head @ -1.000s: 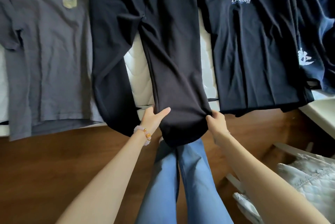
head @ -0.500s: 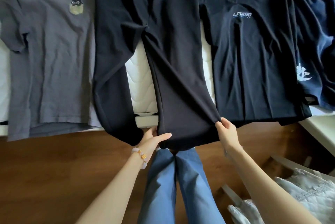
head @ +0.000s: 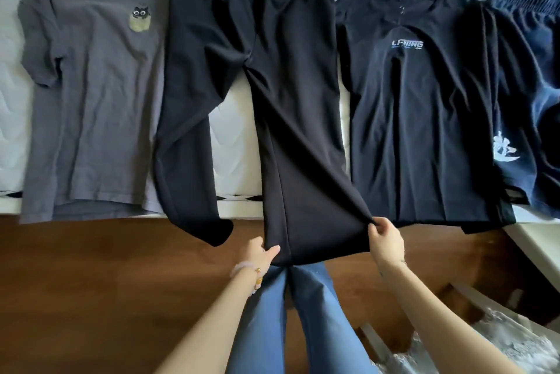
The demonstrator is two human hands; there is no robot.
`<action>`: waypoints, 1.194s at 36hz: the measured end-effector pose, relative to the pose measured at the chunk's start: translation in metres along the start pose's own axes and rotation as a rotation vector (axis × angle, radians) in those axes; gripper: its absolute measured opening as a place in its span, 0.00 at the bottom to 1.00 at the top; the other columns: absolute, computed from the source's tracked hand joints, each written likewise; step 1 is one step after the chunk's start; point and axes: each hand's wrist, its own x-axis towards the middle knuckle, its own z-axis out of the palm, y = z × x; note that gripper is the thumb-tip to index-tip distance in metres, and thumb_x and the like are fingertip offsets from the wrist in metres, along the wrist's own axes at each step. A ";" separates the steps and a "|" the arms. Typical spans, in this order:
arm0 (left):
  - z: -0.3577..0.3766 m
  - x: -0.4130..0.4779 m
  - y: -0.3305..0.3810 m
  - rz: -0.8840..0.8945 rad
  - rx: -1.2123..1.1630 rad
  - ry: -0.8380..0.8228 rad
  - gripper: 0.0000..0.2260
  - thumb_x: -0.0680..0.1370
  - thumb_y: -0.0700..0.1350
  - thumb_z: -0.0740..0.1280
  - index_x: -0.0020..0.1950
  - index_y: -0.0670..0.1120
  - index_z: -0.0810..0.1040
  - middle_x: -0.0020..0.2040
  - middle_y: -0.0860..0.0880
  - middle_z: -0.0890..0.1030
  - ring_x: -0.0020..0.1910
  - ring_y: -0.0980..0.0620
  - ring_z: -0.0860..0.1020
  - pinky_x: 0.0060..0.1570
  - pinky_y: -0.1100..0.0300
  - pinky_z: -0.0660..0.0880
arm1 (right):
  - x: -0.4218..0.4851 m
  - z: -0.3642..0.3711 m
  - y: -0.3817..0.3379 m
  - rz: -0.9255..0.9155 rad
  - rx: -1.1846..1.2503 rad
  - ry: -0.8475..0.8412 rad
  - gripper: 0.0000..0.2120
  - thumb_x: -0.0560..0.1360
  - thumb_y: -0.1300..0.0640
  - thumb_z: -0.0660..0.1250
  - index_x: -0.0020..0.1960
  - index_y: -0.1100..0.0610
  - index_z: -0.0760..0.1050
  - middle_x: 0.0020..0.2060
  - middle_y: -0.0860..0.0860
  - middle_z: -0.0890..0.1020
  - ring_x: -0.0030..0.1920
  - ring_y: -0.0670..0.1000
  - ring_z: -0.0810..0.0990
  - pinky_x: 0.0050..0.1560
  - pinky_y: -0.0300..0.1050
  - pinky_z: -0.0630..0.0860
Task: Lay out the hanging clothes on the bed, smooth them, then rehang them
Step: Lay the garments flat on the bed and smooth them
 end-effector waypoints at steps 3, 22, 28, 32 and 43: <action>-0.003 0.010 0.000 0.006 0.221 0.023 0.07 0.76 0.49 0.66 0.46 0.45 0.72 0.51 0.46 0.79 0.49 0.44 0.77 0.46 0.58 0.72 | 0.009 0.007 -0.005 0.051 -0.158 0.013 0.20 0.74 0.62 0.54 0.62 0.54 0.75 0.57 0.57 0.77 0.54 0.60 0.77 0.51 0.47 0.75; -0.196 0.090 -0.043 0.110 -0.032 0.510 0.20 0.77 0.40 0.65 0.69 0.42 0.67 0.68 0.45 0.70 0.65 0.43 0.72 0.62 0.49 0.73 | -0.038 0.158 -0.155 -0.156 0.032 -0.283 0.10 0.72 0.61 0.64 0.49 0.49 0.76 0.45 0.51 0.84 0.45 0.52 0.80 0.49 0.48 0.77; -0.222 0.117 -0.039 0.152 0.028 0.489 0.20 0.76 0.43 0.67 0.66 0.42 0.68 0.66 0.44 0.69 0.62 0.43 0.73 0.52 0.50 0.75 | -0.061 0.232 -0.218 -0.025 0.248 -0.467 0.11 0.76 0.60 0.62 0.58 0.55 0.74 0.50 0.53 0.80 0.49 0.52 0.79 0.47 0.44 0.77; -0.235 0.131 -0.038 0.087 -0.120 0.450 0.16 0.76 0.44 0.68 0.60 0.41 0.69 0.60 0.42 0.74 0.57 0.40 0.76 0.50 0.50 0.74 | -0.069 0.265 -0.253 0.025 0.341 -0.513 0.18 0.78 0.54 0.63 0.67 0.57 0.70 0.57 0.53 0.77 0.56 0.50 0.76 0.55 0.43 0.74; -0.222 0.104 -0.024 0.360 -0.408 0.015 0.07 0.77 0.40 0.66 0.53 0.46 0.80 0.44 0.55 0.81 0.45 0.59 0.79 0.50 0.67 0.74 | -0.058 0.282 -0.270 0.218 0.390 -0.551 0.23 0.67 0.47 0.73 0.58 0.57 0.76 0.48 0.53 0.83 0.50 0.53 0.82 0.53 0.53 0.79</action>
